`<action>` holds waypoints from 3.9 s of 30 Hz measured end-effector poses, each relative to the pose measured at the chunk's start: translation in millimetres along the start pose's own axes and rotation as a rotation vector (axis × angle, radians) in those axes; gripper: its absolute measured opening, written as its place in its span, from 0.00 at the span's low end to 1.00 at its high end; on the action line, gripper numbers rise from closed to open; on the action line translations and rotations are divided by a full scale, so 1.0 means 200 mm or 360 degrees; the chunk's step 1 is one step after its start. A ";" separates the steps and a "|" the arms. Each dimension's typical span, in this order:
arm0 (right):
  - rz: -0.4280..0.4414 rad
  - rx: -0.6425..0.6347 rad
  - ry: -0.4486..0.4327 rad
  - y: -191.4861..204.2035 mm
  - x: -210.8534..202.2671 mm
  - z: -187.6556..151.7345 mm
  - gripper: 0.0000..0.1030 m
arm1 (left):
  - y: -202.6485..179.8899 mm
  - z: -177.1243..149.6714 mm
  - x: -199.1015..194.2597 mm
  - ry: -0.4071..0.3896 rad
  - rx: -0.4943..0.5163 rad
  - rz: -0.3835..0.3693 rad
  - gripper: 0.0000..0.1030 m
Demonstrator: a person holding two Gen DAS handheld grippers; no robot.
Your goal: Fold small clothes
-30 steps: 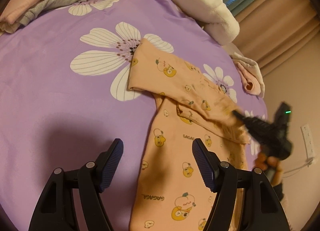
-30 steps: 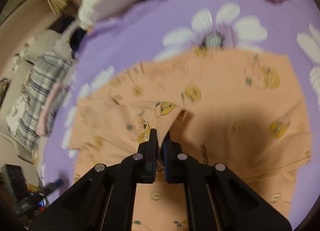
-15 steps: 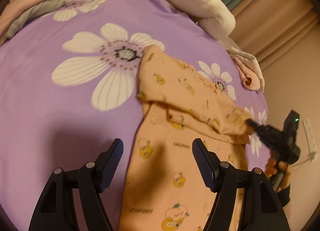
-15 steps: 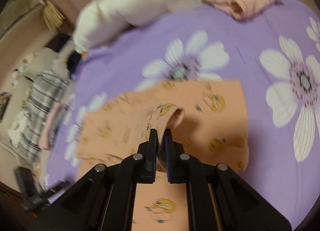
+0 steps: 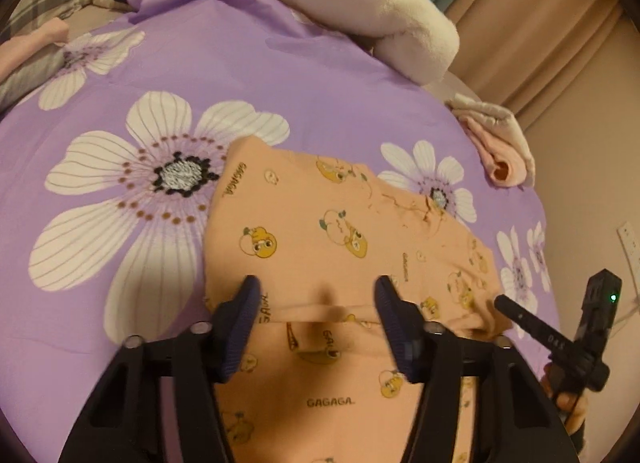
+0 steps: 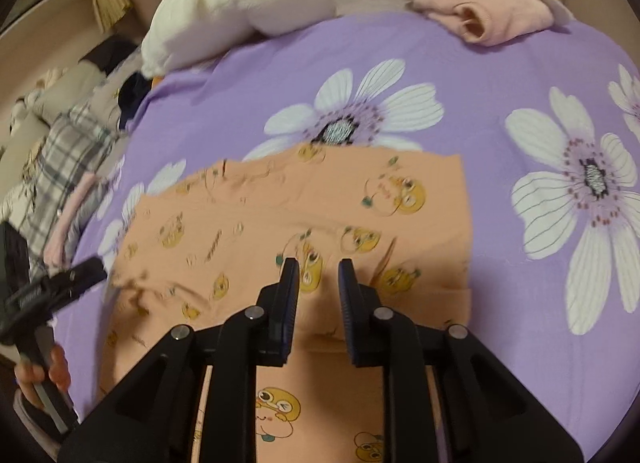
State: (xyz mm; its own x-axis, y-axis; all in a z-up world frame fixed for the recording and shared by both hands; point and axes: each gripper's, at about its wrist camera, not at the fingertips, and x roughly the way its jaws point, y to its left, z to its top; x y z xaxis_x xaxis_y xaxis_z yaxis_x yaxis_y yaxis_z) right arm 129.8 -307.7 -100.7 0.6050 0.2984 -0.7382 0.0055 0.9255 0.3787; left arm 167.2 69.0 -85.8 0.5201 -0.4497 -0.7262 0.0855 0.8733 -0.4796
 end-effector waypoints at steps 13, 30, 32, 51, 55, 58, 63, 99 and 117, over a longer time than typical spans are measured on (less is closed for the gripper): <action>-0.0082 0.0091 0.0107 -0.07 0.06 -0.11 0.22 | 0.05 -0.07 0.06 0.0118 0.0038 0.0134 0.43; 0.0026 0.0069 0.0023 -0.03 -0.36 -0.50 0.41 | -0.11 -0.41 -0.32 0.0005 0.0217 0.0233 0.52; 0.0062 0.0046 0.0033 0.01 -0.37 -0.55 0.41 | -0.15 -0.46 -0.33 0.0009 0.0260 0.0232 0.52; 0.0126 -0.0077 0.0189 0.05 -0.47 -1.00 0.38 | -0.19 -0.87 -0.31 0.0192 0.0413 0.0296 0.52; 0.0112 -0.0076 0.0202 0.01 -0.54 -1.07 0.38 | -0.16 -0.91 -0.37 0.0186 0.0402 0.0287 0.52; 0.0092 -0.0070 0.0187 -0.01 -0.60 -1.11 0.38 | -0.14 -0.93 -0.44 0.0154 0.0393 0.0296 0.52; 0.0049 -0.0051 0.0124 -0.05 -0.70 -1.17 0.40 | -0.11 -0.95 -0.55 0.0067 0.0385 0.0335 0.52; 0.0402 0.0369 0.0201 -0.32 -0.58 -1.05 0.54 | 0.20 -0.72 -0.40 0.0239 -0.0106 -0.0233 0.65; 0.0857 0.0455 0.0343 -0.30 -0.44 -1.06 0.33 | 0.24 -0.82 -0.41 0.0388 -0.0104 -0.0571 0.65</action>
State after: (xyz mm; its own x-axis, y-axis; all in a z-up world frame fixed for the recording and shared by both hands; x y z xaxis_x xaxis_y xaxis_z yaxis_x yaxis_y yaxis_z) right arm -92.0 -340.2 -177.1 0.4089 0.7714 -0.4875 -0.0243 0.5433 0.8392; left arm -10.3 118.3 -129.8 0.2508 -0.7603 -0.5992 0.1658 0.6436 -0.7472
